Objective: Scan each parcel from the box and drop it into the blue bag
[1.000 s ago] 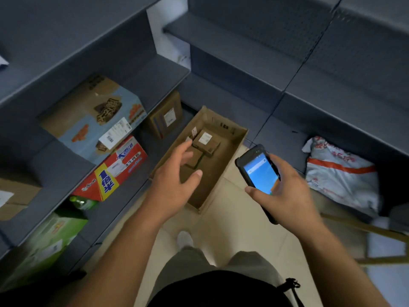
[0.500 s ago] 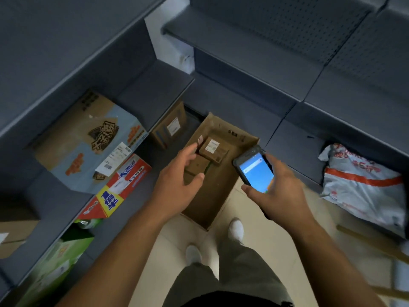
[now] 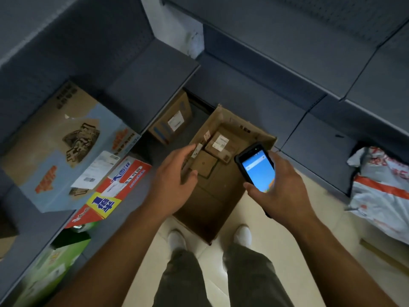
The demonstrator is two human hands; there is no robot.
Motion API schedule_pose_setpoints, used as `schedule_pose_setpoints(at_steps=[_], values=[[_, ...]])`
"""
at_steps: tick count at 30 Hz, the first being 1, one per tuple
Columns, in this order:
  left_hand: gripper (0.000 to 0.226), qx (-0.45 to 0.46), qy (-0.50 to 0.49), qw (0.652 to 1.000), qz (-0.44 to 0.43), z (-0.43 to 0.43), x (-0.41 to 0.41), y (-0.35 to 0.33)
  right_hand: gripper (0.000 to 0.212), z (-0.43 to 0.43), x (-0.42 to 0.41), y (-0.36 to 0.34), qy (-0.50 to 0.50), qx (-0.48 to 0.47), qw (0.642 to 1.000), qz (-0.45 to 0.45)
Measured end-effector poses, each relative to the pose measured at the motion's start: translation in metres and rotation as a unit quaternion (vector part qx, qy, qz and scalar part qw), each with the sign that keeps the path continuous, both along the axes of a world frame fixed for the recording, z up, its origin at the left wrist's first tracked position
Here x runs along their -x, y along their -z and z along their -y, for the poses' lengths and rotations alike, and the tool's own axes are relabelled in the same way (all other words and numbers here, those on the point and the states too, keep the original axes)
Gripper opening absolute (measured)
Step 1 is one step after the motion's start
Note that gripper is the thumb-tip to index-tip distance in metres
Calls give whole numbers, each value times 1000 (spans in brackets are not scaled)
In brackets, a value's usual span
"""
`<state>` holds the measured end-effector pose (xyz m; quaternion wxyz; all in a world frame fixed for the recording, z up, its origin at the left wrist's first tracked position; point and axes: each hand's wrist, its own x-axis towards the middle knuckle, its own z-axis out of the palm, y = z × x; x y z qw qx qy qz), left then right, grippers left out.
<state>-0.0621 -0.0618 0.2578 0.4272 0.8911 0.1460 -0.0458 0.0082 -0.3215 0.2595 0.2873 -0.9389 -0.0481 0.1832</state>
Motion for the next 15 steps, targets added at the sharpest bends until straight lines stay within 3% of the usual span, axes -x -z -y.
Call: schedule_pose_setpoints(at_steps=[15], values=[[54, -91, 63, 994, 12, -44, -60, 297, 99, -38, -26, 253, -7, 14, 999, 31]])
